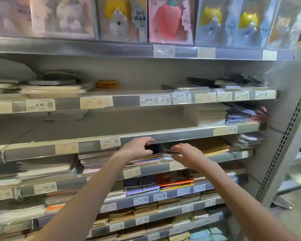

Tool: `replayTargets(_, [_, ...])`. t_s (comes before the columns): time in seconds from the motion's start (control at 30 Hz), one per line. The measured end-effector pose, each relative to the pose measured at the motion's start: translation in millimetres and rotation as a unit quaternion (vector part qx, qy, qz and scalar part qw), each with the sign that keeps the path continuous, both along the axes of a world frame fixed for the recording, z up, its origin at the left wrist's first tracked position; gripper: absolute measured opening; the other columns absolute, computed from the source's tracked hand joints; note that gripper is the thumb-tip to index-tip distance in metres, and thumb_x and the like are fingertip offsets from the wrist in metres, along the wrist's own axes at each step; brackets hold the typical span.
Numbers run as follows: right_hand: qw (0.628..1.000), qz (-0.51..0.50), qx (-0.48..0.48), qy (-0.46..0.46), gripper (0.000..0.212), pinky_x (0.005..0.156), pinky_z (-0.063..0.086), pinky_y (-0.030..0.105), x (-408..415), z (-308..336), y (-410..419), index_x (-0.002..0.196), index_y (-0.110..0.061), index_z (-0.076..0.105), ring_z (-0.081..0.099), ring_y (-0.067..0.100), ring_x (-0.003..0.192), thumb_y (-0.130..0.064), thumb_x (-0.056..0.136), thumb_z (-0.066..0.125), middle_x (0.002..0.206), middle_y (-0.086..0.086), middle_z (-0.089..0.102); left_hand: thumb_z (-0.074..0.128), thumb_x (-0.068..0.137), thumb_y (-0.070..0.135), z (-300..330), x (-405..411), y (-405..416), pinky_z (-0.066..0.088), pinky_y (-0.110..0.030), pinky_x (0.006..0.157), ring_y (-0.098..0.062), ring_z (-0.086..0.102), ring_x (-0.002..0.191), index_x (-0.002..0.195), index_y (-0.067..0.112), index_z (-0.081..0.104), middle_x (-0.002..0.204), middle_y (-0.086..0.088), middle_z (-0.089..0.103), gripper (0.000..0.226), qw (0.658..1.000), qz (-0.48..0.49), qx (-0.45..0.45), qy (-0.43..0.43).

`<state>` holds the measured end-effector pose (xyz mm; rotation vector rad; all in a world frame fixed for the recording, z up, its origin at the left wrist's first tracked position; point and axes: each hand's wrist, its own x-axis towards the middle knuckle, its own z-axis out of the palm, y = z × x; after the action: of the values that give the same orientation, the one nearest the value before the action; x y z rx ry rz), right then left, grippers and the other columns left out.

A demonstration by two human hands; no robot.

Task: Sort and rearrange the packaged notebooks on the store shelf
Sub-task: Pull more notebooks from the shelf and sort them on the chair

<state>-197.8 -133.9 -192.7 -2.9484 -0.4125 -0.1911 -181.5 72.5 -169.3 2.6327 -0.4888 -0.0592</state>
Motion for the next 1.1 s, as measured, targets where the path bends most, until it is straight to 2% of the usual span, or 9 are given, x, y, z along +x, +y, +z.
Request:
replayTargets(0.1, [1.000,0.008,-0.009,-0.027,0.042,0.097,0.043,0.034,11,22,-17,0.134,-0.022,0.046,0.047,0.019,0.121,-0.038,0.095,0.047,0.135,0.000,0.050,0.056,0.088,0.030,19,11,-19,0.040,-0.033,0.100,-0.015,0.048,0.121,0.132,0.034,0.044,0.134,0.005,0.051,0.045,1.000,-0.005,-0.001,-0.025])
replayTargets(0.27, [0.999,0.010,-0.003,-0.053,0.044,0.103,0.040,0.035,37,61,-52,0.136,-0.022,0.044,0.041,0.017,0.128,-0.038,0.095,0.047,0.141,-0.002,0.045,0.056,0.088,0.032,55,37,-55,0.037,-0.039,0.104,-0.016,0.046,0.124,0.130,0.035,0.046,0.136,0.003,0.051,0.044,0.998,-0.011,0.016,-0.064])
replayTargets(0.47, [0.995,0.011,0.008,-0.098,0.039,0.099,0.044,0.037,70,105,-86,0.131,-0.022,0.050,0.048,0.018,0.121,-0.031,0.094,0.051,0.136,-0.001,0.050,0.056,0.088,0.030,103,69,-101,0.039,-0.035,0.101,-0.013,0.049,0.118,0.130,0.031,0.048,0.133,0.003,0.052,0.043,0.993,-0.039,0.013,-0.115])
replayTargets(0.7, [0.992,0.004,0.025,-0.125,0.044,0.100,0.040,0.035,112,135,-131,0.135,-0.022,0.045,0.046,0.019,0.124,-0.036,0.094,0.049,0.139,0.000,0.046,0.052,0.088,0.033,133,110,-137,0.038,-0.037,0.102,-0.016,0.045,0.123,0.128,0.036,0.049,0.134,0.005,0.051,0.040,0.987,-0.001,0.016,-0.161])
replayTargets(0.87, [0.991,0.021,0.021,-0.134,0.040,0.101,0.039,0.037,147,149,-163,0.130,-0.019,0.050,0.045,0.020,0.123,-0.036,0.094,0.048,0.137,0.001,0.050,0.045,0.093,0.041,149,135,-162,0.040,-0.032,0.092,-0.017,0.049,0.120,0.129,0.038,0.048,0.134,0.009,0.050,0.036,0.983,0.029,0.023,-0.177])
replayTargets(0.93, [0.989,0.013,0.021,-0.148,0.040,0.099,0.040,0.036,162,156,-176,0.130,-0.020,0.050,0.047,0.019,0.122,-0.037,0.094,0.048,0.137,-0.001,0.049,0.041,0.095,0.043,152,146,-172,0.039,-0.033,0.091,-0.017,0.047,0.122,0.130,0.036,0.049,0.135,0.008,0.051,0.036,0.985,0.031,0.025,-0.171])
replayTargets(1.0, [0.986,0.001,0.022,-0.165,0.043,0.098,0.039,0.034,178,164,-189,0.134,-0.021,0.047,0.044,0.018,0.125,-0.038,0.094,0.048,0.139,-0.002,0.048,0.034,0.096,0.050,153,161,-179,0.042,-0.034,0.092,-0.019,0.051,0.118,0.123,0.034,0.055,0.125,0.007,0.059,0.038,0.989,0.030,0.040,-0.140])
replayTargets(1.07, [0.984,-0.014,0.024,-0.175,0.045,0.096,0.040,0.034,193,172,-201,0.135,-0.020,0.046,0.044,0.020,0.125,-0.039,0.094,0.048,0.137,-0.001,0.049,0.024,0.094,0.058,155,172,-182,0.043,-0.039,0.096,-0.021,0.055,0.113,0.111,0.027,0.061,0.113,0.005,0.064,0.051,0.994,0.030,0.055,-0.091])
replayTargets(1.1, [0.983,-0.021,0.021,-0.180,0.045,0.094,0.041,0.034,202,174,-207,0.135,-0.020,0.046,0.046,0.021,0.122,-0.039,0.094,0.048,0.134,0.002,0.051,0.019,0.093,0.061,158,176,-183,0.040,-0.040,0.101,-0.023,0.053,0.117,0.114,0.025,0.062,0.119,0.002,0.062,0.060,0.996,0.032,0.057,-0.065])
